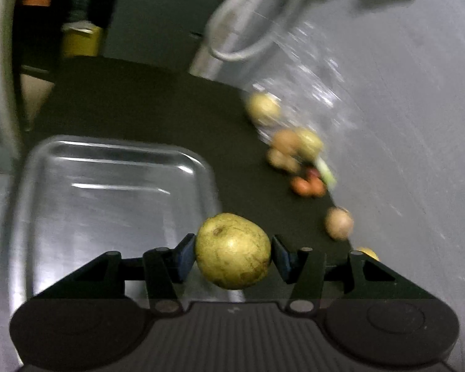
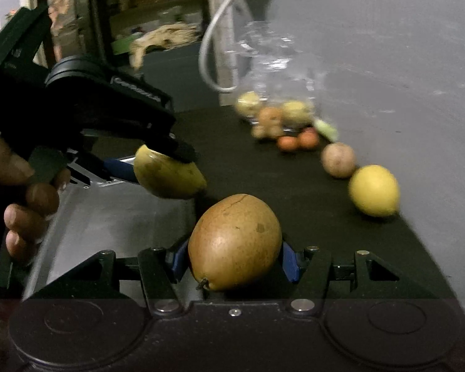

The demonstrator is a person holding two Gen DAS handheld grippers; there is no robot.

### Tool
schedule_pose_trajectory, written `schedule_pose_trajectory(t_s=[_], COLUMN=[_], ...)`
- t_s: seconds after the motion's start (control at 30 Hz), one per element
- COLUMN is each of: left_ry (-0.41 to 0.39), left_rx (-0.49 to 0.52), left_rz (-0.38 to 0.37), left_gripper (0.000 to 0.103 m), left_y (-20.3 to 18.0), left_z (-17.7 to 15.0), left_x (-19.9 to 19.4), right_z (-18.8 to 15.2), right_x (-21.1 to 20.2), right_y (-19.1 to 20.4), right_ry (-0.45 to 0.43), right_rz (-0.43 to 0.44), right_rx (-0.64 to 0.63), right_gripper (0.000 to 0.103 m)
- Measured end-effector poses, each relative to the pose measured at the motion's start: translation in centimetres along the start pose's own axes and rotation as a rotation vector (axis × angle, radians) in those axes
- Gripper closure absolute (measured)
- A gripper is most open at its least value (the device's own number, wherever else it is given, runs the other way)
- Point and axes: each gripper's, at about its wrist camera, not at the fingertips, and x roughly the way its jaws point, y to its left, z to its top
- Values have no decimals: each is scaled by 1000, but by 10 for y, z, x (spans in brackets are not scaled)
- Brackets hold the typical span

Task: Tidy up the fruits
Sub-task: 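Carry the pears over the metal tray and open both tools to release them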

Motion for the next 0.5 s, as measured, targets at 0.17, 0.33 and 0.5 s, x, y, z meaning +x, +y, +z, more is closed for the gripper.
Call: schedule_pose_trajectory(t_s=[0.17,0.33,0.5], left_ry=[-54,-85,-90], left_rx=[-92,-164,-199], left_rz=[67,113,137], left_gripper=[46,46,46], left_y=[45,84,105], left_z=[9,16,17], left_x=[-16,-22,-20], right_z=[7,22,42], right_x=[10,30,59], right_y=[22,41,60], right_ry=[36,58,60], right_rz=[68,122,145], right_rx=[-34,-75,-136], right_gripper=[43,43,43])
